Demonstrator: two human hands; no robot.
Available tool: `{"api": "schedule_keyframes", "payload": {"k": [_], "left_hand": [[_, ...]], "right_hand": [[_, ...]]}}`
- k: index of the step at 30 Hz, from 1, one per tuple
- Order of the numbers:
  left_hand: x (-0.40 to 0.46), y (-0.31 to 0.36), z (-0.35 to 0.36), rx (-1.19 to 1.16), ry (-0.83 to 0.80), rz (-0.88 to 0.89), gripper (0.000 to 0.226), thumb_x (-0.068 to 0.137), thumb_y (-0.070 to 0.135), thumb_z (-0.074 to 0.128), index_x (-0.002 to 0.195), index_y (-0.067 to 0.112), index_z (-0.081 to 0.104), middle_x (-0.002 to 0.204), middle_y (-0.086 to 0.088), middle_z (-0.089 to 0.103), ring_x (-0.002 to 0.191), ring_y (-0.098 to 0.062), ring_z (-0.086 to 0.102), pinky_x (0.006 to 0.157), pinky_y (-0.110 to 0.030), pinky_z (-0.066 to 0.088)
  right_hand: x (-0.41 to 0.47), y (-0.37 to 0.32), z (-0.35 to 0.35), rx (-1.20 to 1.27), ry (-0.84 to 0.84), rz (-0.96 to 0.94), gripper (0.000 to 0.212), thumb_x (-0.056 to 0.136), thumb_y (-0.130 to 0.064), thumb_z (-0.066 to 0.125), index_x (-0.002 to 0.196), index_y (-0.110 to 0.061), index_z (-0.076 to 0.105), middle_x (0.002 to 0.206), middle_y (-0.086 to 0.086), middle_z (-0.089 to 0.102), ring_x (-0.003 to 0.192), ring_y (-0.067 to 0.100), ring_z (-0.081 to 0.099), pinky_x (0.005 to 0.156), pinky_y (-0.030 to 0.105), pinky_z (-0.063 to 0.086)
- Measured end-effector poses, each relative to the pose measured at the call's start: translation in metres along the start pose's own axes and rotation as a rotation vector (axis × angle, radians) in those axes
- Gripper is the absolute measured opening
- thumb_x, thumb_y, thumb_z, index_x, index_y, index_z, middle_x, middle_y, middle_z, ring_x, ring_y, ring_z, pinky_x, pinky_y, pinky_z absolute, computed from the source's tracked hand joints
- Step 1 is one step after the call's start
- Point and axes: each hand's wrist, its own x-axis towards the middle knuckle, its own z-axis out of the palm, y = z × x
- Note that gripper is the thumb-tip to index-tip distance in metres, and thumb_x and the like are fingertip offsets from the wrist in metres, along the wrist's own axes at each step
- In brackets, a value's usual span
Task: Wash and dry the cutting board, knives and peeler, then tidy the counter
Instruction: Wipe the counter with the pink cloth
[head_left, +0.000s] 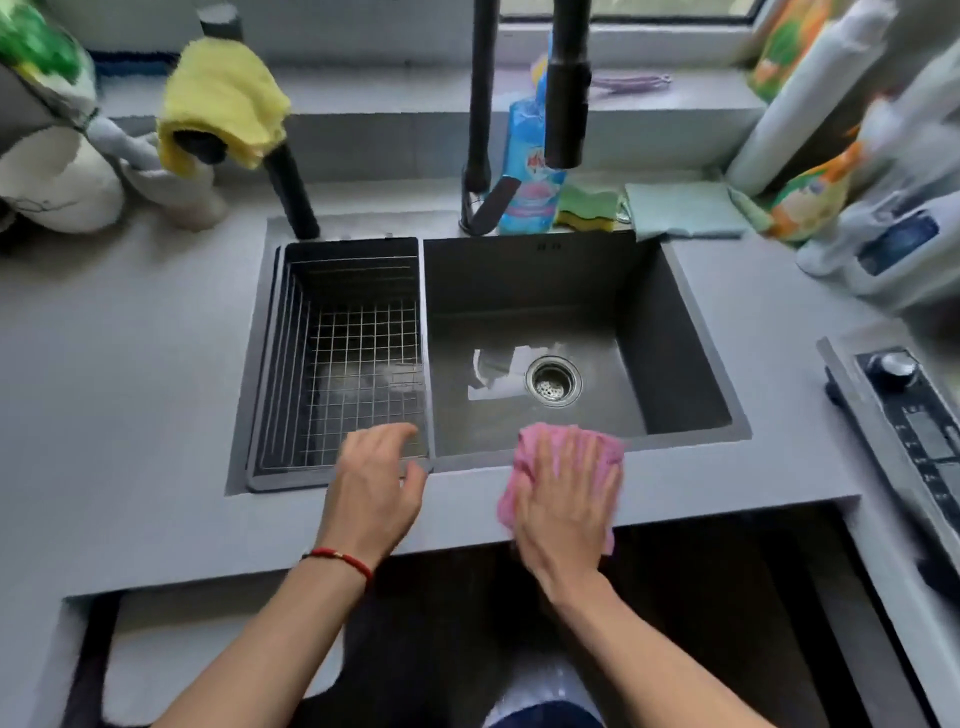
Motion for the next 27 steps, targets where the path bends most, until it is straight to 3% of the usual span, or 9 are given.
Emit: {"api": "schedule_keyframes", "payload": {"k": [2, 4, 7, 9, 12, 16, 19, 22, 27], "left_hand": [[0.017, 0.016, 0.008, 0.008, 0.029, -0.029, 0.031, 0.091, 0.007, 0.063, 0.123, 0.006, 0.066, 0.120, -0.009, 0.068, 0.117, -0.029, 0.055, 0.104, -0.037, 0.040], [0.032, 0.034, 0.019, 0.014, 0.034, -0.018, 0.030, 0.090, 0.007, 0.063, 0.119, 0.006, 0.067, 0.117, -0.010, 0.069, 0.115, -0.030, 0.057, 0.102, -0.039, 0.042], [0.044, 0.054, 0.032, 0.005, 0.010, 0.029, 0.028, 0.089, 0.005, 0.062, 0.117, 0.007, 0.067, 0.116, -0.009, 0.068, 0.114, -0.030, 0.055, 0.101, -0.041, 0.044], [0.046, 0.069, 0.043, 0.007, -0.051, 0.066, 0.029, 0.090, 0.005, 0.062, 0.119, 0.006, 0.067, 0.117, -0.010, 0.067, 0.117, -0.030, 0.054, 0.103, -0.040, 0.044], [0.038, 0.085, 0.052, 0.012, -0.149, 0.111, 0.033, 0.090, 0.008, 0.062, 0.124, 0.007, 0.065, 0.121, -0.010, 0.066, 0.120, -0.029, 0.052, 0.105, -0.040, 0.043], [0.027, 0.088, 0.055, 0.053, -0.190, 0.103, 0.041, 0.091, 0.016, 0.062, 0.131, 0.010, 0.060, 0.128, -0.007, 0.062, 0.125, -0.027, 0.047, 0.106, -0.039, 0.042], [0.029, 0.105, 0.062, 0.060, -0.251, 0.151, 0.047, 0.093, 0.022, 0.059, 0.139, 0.014, 0.054, 0.135, -0.005, 0.057, 0.132, -0.024, 0.041, 0.110, -0.037, 0.039], [0.037, 0.136, 0.074, 0.051, -0.321, 0.248, 0.051, 0.094, 0.027, 0.057, 0.144, 0.016, 0.049, 0.140, -0.003, 0.053, 0.136, -0.022, 0.037, 0.113, -0.034, 0.036], [0.071, 0.181, 0.105, 0.039, -0.362, 0.334, 0.055, 0.093, 0.032, 0.058, 0.145, 0.020, 0.046, 0.144, 0.000, 0.050, 0.137, -0.020, 0.035, 0.114, -0.036, 0.036]], "right_hand": [[-0.006, -0.052, 0.016, -0.003, 0.068, -0.223, 0.068, 0.103, -0.044, 0.032, 0.162, -0.011, 0.020, 0.169, 0.018, 0.011, 0.156, 0.038, 0.003, 0.124, 0.059, -0.006], [-0.008, -0.073, 0.020, -0.011, -0.044, -0.397, 0.067, 0.103, -0.044, 0.037, 0.161, -0.014, 0.021, 0.169, 0.015, 0.013, 0.157, 0.037, 0.004, 0.124, 0.061, 0.000], [0.010, -0.010, 0.015, 0.026, -0.003, -0.514, 0.061, 0.105, -0.044, 0.036, 0.160, -0.016, 0.030, 0.168, 0.008, 0.023, 0.157, 0.031, 0.013, 0.122, 0.061, 0.019], [0.028, 0.071, -0.001, -0.057, 0.092, -0.416, 0.060, 0.104, -0.042, 0.035, 0.157, -0.015, 0.037, 0.166, 0.010, 0.026, 0.155, 0.030, 0.020, 0.122, 0.060, 0.022], [0.063, 0.179, -0.036, -0.162, -0.004, -0.066, 0.067, 0.103, -0.055, 0.009, 0.164, -0.026, 0.007, 0.171, 0.006, 0.000, 0.158, 0.025, -0.003, 0.126, 0.054, 0.005], [0.065, 0.142, -0.031, -0.034, 0.112, 0.406, 0.067, 0.103, -0.048, 0.011, 0.164, -0.020, 0.010, 0.170, 0.017, 0.001, 0.157, 0.035, -0.005, 0.126, 0.055, 0.004], [0.034, 0.084, -0.006, 0.011, 0.144, 0.292, 0.069, 0.104, -0.049, 0.011, 0.163, -0.016, -0.002, 0.169, 0.020, -0.006, 0.156, 0.038, -0.009, 0.126, 0.056, 0.002], [0.017, 0.117, -0.005, -0.050, 0.068, 0.078, 0.070, 0.106, -0.054, 0.011, 0.160, -0.020, -0.017, 0.167, 0.015, -0.021, 0.154, 0.034, -0.022, 0.126, 0.053, -0.003], [0.053, 0.238, -0.034, 0.002, 0.150, 0.673, 0.077, 0.102, -0.060, 0.015, 0.162, -0.017, -0.008, 0.167, 0.027, -0.008, 0.153, 0.044, -0.015, 0.124, 0.060, 0.001]]}}
